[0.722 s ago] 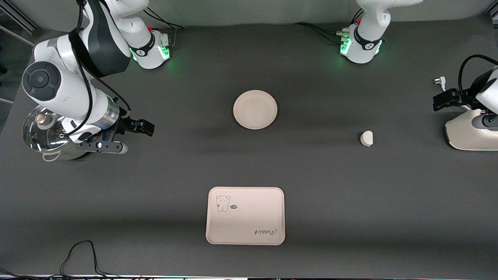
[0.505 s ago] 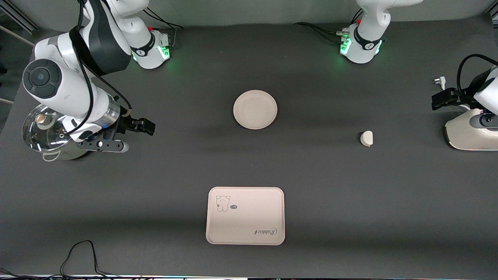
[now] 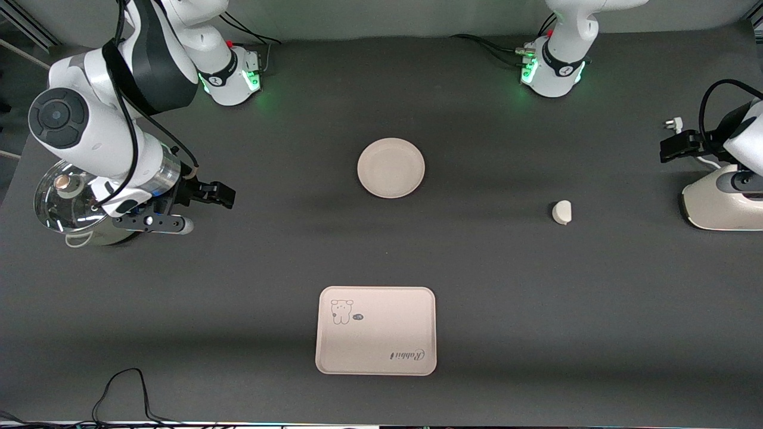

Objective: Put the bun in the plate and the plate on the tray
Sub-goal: 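Grasp the white bun with the left gripper while the right gripper moves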

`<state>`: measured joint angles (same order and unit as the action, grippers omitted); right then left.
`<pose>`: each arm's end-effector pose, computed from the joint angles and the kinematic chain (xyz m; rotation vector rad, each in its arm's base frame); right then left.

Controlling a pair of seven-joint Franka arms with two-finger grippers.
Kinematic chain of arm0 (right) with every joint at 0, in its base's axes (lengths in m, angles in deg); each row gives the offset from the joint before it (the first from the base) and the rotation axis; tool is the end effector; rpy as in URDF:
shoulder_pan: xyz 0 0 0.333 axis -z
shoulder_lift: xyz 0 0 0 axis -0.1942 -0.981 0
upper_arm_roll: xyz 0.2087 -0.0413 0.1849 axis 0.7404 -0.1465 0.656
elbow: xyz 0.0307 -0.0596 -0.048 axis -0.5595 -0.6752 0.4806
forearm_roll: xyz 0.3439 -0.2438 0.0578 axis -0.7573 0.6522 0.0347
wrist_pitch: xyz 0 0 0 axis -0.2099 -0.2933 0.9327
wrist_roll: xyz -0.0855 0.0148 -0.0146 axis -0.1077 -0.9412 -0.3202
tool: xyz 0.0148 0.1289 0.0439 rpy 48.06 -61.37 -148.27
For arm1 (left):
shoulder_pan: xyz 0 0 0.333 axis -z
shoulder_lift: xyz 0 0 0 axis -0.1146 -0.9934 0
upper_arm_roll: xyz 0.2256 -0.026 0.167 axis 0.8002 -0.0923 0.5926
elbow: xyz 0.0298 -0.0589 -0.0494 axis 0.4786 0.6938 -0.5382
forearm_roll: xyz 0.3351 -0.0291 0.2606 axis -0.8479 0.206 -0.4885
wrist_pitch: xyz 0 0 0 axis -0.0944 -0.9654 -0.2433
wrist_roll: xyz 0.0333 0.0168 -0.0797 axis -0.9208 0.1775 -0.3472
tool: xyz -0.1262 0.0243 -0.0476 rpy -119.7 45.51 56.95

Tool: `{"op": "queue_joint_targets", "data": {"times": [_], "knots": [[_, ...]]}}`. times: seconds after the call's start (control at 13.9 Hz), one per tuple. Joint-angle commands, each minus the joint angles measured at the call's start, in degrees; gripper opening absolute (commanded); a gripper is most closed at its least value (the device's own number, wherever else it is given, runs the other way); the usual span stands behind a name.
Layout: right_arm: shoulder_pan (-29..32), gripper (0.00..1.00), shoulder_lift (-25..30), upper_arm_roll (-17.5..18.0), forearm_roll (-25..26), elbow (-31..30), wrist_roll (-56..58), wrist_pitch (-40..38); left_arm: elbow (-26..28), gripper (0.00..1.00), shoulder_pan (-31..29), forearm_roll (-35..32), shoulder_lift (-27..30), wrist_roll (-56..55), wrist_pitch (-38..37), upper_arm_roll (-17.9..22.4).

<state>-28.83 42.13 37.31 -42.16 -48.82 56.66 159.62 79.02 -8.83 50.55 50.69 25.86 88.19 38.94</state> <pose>0.5946 0.1683 0.4218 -3.1289 0.1755 0.1139 0.5729 0.0029 0.5313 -3.0613 0.0226 0.3301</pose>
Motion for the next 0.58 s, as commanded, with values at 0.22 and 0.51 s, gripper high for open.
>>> {"op": "queue_joint_targets", "data": {"times": [0.22,0.51], "knots": [[-0.4,1.0,-0.2,0.1,-1.3,0.0,-1.2,1.0,18.6,1.0,-0.5,1.7,17.1,-0.2,2.3,-0.4],[-0.7,1.0,-0.7,2.5,-1.3,-0.4,-5.1,1.0,25.6,1.0,0.2,2.7,19.6,-0.2,6.4,-0.5]]}}
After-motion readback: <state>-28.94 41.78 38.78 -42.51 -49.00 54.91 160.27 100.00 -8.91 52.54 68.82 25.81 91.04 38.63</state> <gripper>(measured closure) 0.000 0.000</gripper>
